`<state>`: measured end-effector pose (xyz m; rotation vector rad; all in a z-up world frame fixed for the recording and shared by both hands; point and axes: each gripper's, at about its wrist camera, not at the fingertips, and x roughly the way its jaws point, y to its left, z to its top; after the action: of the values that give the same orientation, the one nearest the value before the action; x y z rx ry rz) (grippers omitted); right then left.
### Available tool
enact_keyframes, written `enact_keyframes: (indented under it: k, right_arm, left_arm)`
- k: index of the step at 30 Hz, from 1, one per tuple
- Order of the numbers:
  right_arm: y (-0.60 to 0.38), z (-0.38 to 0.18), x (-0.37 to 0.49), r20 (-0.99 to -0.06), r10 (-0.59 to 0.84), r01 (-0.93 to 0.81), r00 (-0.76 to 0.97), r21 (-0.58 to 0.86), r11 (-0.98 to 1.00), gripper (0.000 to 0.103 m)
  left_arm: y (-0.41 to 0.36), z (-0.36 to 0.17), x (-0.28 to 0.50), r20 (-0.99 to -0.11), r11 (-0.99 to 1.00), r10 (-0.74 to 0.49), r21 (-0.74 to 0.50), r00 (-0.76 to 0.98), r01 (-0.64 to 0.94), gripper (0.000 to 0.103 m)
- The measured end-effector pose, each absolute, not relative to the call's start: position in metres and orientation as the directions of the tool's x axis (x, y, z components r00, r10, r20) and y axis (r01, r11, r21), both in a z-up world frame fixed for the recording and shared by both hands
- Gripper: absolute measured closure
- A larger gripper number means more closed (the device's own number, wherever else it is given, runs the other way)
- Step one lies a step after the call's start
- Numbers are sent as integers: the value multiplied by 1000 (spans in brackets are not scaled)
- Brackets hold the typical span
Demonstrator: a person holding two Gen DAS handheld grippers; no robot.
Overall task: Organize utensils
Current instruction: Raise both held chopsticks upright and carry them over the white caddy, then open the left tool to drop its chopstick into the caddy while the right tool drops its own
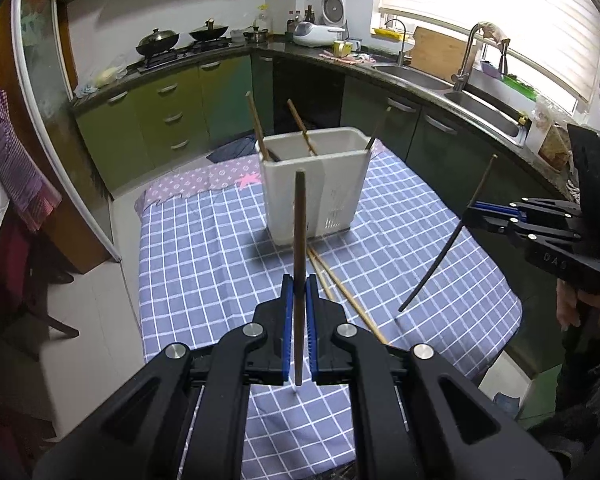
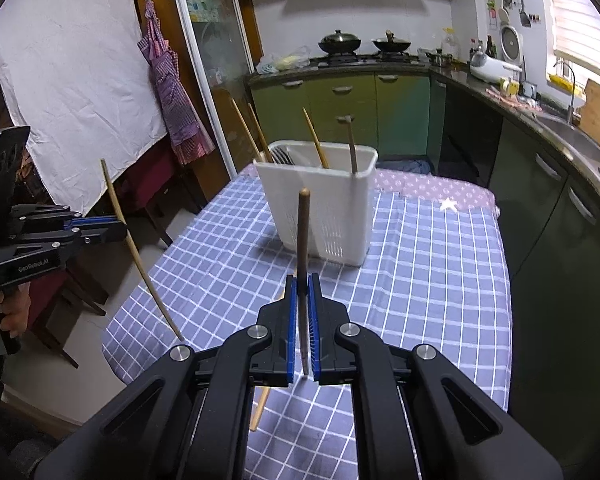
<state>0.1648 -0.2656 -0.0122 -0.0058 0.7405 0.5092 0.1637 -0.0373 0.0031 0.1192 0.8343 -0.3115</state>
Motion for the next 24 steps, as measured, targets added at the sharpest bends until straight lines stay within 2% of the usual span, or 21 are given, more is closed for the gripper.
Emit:
enact_keyframes:
  k: [5,9,15,20,24]
  right_arm:
    - [-256,34,172,-588,457,-475,667,137,869,97]
    - [-249,78,185,-529,476,-489,703,128,863,97]
    - [-236,141,224,-443,468,-471,765,111,875,97]
    - [-227,153,266,-447,422,-426,789,98,899,97]
    - [-221,137,301,-500,394,-400,771,100,911,97]
  left_arm:
    - [-46,38,177,-704,944,-242,-10,668,331,97]
    - [-53,85,191,-614,945,-255,4,747,326,97]
    - [-66,126,214,-500,951,-261,16,826,310,97]
    - [-71,132,243,-419,964,-232,19,878,264,97]
    - [-74,114,271,-441,969,-220,6,870,248,97]
